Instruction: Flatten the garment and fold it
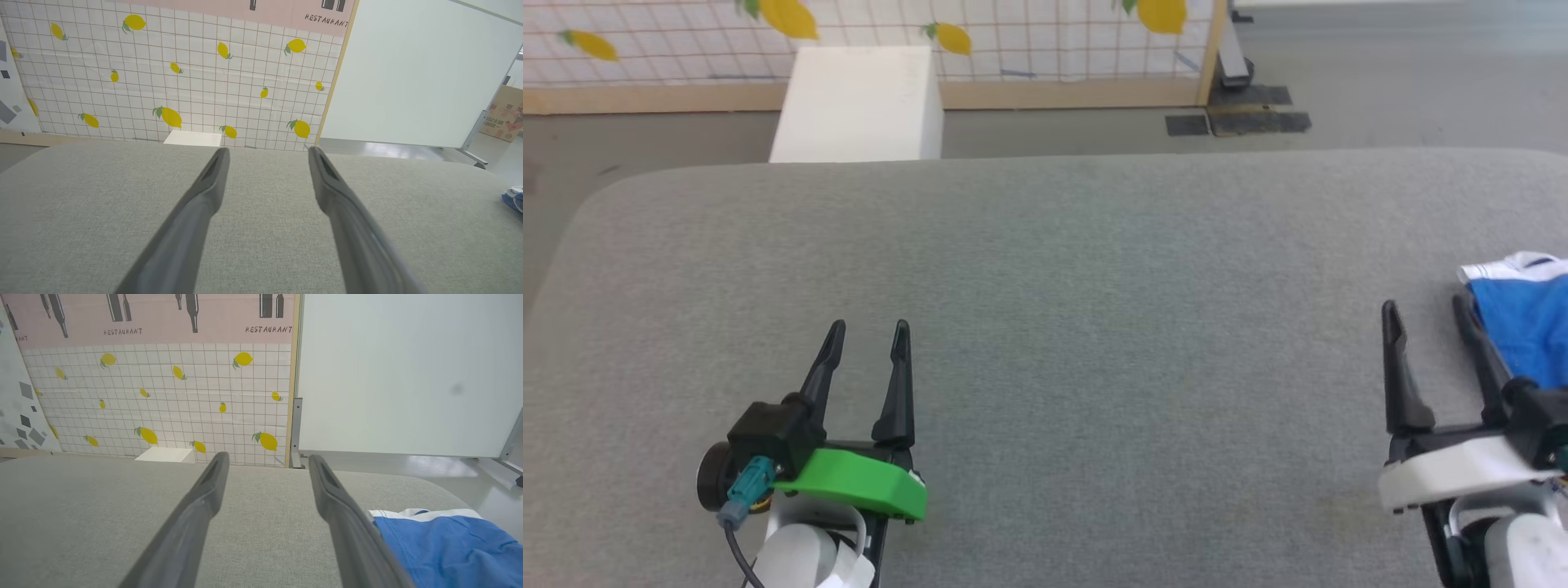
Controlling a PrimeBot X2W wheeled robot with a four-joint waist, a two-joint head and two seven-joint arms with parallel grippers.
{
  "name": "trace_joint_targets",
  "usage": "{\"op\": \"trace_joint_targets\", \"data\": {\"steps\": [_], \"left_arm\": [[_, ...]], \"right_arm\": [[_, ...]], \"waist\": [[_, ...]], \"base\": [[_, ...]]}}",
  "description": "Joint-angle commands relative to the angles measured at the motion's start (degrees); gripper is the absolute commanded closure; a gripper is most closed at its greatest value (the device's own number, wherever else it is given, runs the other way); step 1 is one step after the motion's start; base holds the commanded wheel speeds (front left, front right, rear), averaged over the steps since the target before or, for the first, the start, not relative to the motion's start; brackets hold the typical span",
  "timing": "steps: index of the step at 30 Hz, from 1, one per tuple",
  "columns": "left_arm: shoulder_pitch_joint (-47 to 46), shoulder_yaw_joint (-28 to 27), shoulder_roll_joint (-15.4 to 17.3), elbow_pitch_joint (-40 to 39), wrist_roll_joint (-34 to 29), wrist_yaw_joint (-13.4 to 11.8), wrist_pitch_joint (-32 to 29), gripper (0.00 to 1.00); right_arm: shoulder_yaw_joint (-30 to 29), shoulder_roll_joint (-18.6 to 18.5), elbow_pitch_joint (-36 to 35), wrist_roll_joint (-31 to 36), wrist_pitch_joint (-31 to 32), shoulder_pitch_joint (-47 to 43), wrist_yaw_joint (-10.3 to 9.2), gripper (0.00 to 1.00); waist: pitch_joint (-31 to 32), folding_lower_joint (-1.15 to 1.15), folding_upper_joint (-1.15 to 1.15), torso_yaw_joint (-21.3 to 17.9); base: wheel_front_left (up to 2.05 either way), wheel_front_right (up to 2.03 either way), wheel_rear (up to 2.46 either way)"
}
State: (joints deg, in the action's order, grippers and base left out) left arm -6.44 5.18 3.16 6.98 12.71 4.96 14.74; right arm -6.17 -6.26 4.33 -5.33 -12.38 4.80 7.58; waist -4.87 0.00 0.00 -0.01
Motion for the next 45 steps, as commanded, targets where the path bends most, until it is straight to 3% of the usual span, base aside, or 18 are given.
{"op": "trace_joint_targets", "data": {"steps": [1,21,22,45], "left_arm": [[1.07,0.44,-0.27,0.16,0.65,-0.6,0.26,0.0],[1.76,1.32,-0.28,1.2,1.52,-1.77,0.26,0.0],[1.76,1.36,-0.28,1.31,1.54,-1.76,0.26,1.0],[1.87,0.68,0.03,0.55,-0.27,-1.8,-1.39,1.0]], "right_arm": [[-0.13,1.59,-1.61,1.72,-0.75,-2.92,-0.09,0.0],[0.54,3.35,-1.68,2.67,-0.69,-5.54,-0.09,0.0],[0.63,3.35,-1.55,2.45,-0.7,-5.56,-0.09,1.0],[0.95,3.19,-1.88,2.89,0.69,-5.07,-0.01,1.0]], "waist": [[2.07,0.0,0.0,2.72],[1.8,0.0,0.0,2.5],[1.86,0.0,0.0,2.51],[2.15,0.0,0.0,2.24]], "base": [[0.0,0.0,0.0],[0.0,0.0,0.0],[0.0,0.0,0.0],[0.0,0.0,0.0]]}}
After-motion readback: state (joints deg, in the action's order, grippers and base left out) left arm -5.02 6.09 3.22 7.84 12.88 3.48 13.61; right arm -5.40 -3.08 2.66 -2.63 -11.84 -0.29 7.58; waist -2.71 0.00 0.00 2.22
